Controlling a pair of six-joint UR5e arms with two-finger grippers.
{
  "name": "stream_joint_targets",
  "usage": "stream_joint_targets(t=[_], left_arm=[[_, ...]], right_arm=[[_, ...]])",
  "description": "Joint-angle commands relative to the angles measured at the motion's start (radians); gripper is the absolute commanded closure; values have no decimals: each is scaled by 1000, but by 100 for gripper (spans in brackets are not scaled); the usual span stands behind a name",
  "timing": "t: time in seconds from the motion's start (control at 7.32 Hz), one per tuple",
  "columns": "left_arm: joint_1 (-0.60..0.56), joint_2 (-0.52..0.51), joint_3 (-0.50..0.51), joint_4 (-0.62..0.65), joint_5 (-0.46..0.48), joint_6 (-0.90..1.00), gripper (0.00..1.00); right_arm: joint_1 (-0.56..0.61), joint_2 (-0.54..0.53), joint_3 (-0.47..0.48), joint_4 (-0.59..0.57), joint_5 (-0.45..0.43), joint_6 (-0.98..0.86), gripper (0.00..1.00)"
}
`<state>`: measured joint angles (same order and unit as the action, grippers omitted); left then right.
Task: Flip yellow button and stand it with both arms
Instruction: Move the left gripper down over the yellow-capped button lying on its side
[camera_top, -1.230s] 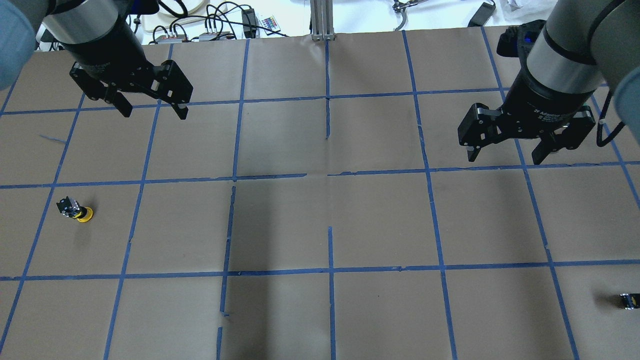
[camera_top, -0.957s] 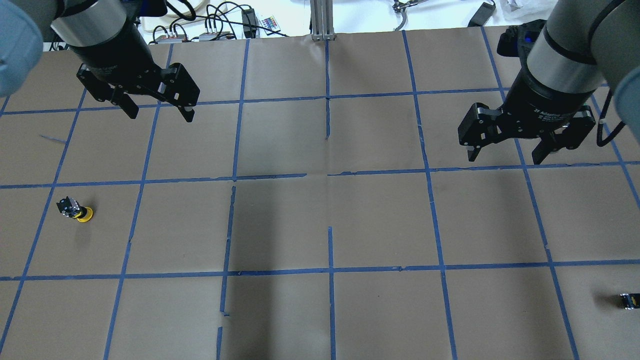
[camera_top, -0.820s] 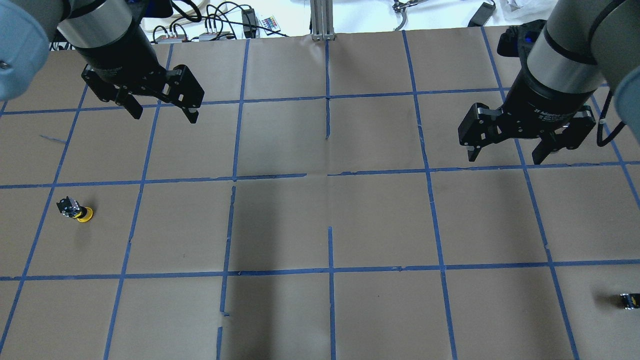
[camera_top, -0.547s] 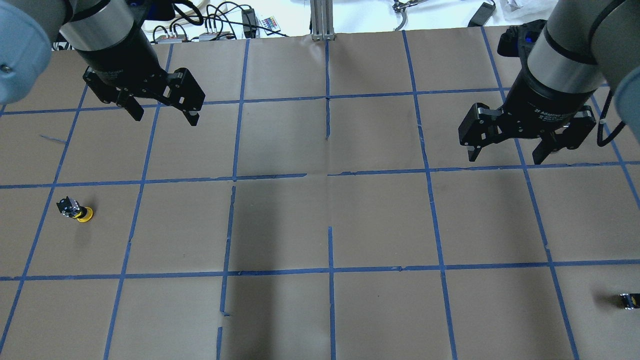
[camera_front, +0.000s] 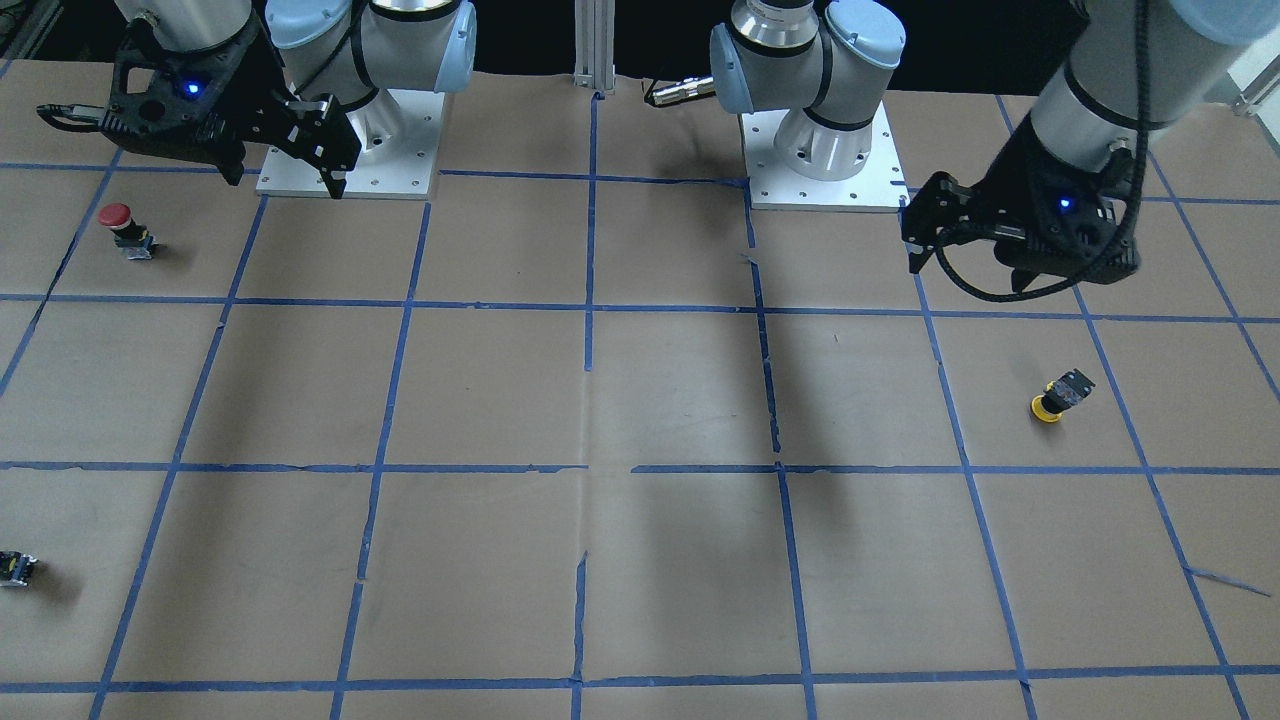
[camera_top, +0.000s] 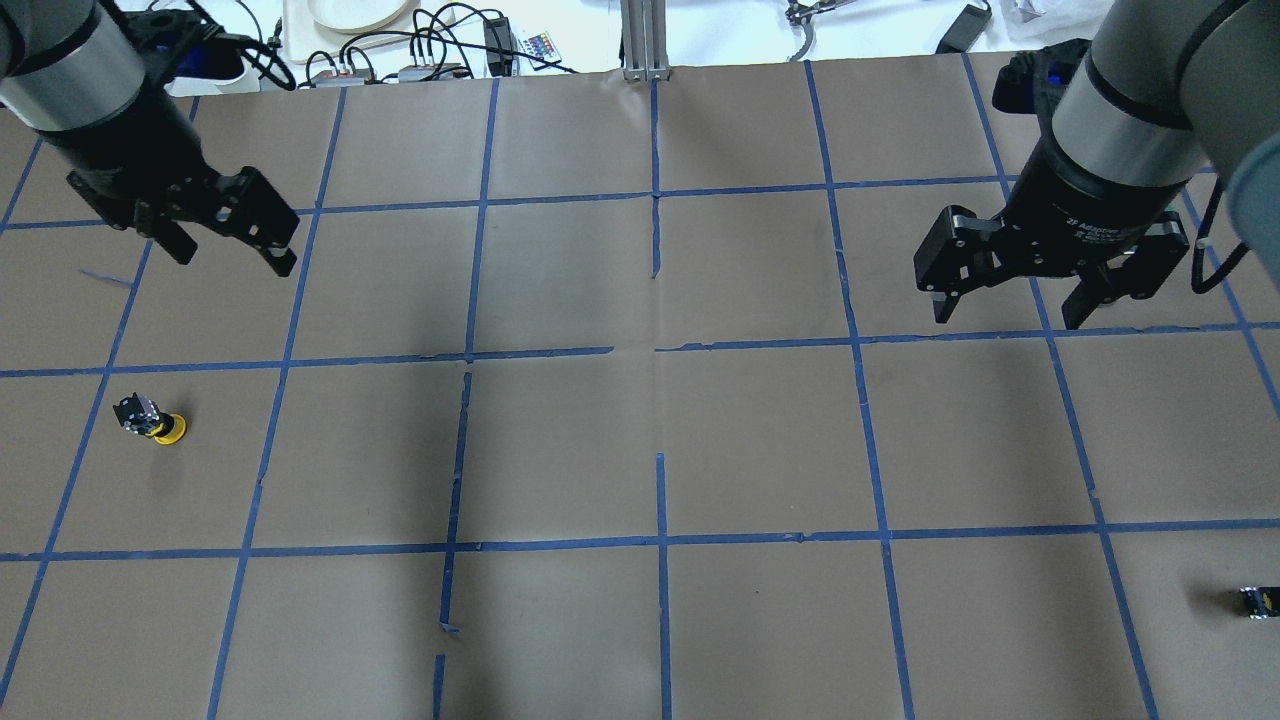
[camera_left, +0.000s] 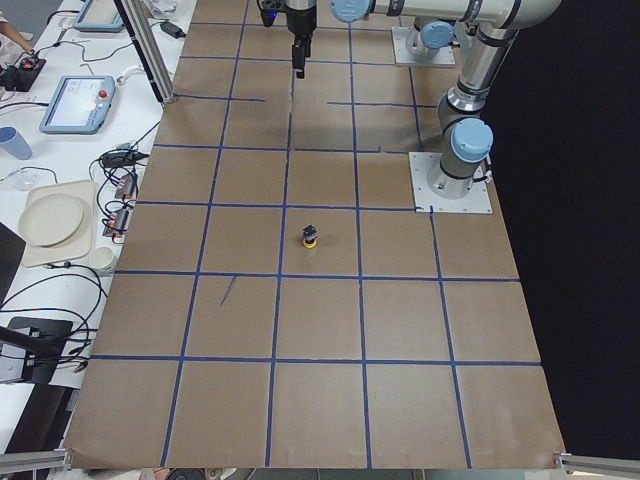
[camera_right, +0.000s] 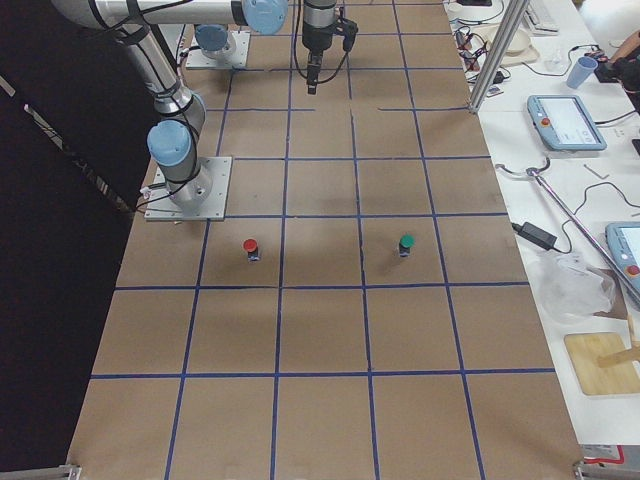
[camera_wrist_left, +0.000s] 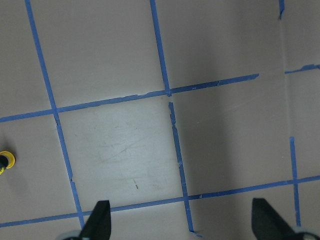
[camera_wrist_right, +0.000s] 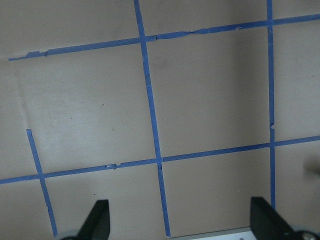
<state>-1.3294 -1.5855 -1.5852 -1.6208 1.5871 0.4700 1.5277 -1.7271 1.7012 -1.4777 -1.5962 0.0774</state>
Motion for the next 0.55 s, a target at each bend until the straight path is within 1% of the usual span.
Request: stream_joint_targets(t=[0.0, 0.14, 0.27, 0.41], left_arm=[[177, -20, -77, 112, -2, 285, 1], [243, -30, -119, 177, -2, 444, 1], [300, -42, -181, 265, -2, 563, 1], [350, -69, -252, 412, -4, 685, 1]], right_arm=[[2, 0, 0, 0, 2, -1, 0], [0, 0, 0, 2, -1, -4, 0], [-1, 0, 0, 4, 1, -4, 0], [-3, 0, 0, 4, -2, -5, 0]])
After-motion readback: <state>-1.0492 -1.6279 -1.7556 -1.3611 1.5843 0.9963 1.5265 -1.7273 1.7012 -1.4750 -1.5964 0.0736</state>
